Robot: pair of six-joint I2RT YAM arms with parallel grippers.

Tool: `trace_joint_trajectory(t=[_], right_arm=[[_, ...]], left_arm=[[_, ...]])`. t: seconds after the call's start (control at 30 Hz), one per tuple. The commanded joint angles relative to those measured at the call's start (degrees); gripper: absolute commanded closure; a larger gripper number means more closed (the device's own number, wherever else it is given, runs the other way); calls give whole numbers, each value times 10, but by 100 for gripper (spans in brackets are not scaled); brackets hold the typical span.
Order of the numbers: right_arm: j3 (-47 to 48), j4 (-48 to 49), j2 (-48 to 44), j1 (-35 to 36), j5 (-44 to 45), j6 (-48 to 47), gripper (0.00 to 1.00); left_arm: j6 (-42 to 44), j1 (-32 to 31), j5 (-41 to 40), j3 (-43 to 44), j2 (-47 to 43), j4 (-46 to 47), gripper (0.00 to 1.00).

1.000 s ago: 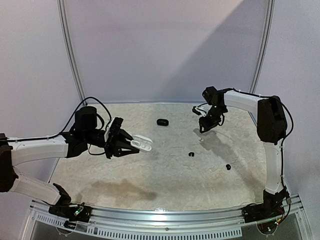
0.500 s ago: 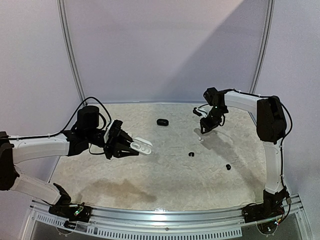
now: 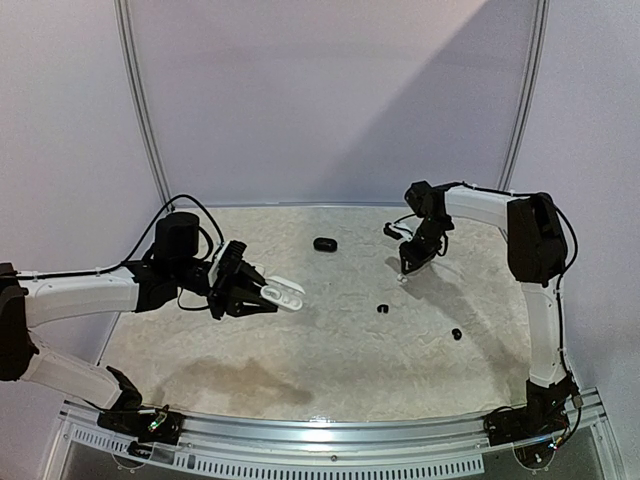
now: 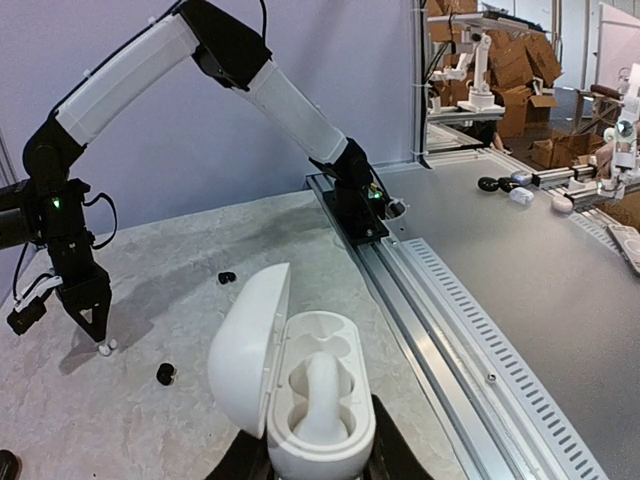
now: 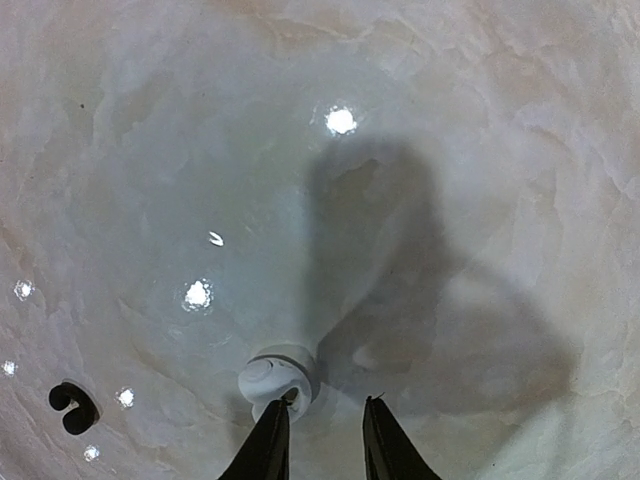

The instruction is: Insert the wireless bluetooth earbuds into the charging case

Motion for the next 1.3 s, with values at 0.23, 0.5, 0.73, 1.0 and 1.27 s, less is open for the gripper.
trace_joint_trajectory(t=[0.23,0.5,0.73,1.0,1.27], right_arm=[[-13,-4,15,-4,-33,3,73],[-32,15,14,-3,-36,14,74],[-38,17,13,-3,-42,23,84],[-54,18,-17,-3,-54,29,100],[-49,7,-105,16,-75,33,100]], left_arm=[[5,5,-12,7,-1,-5,100],[8,4,-17,7,-3,-9,100],[10,3,-22,8,-5,-13,100],[11,3,-26,8,-4,-15,100],[-37,3,-46,2,-4,11,100]])
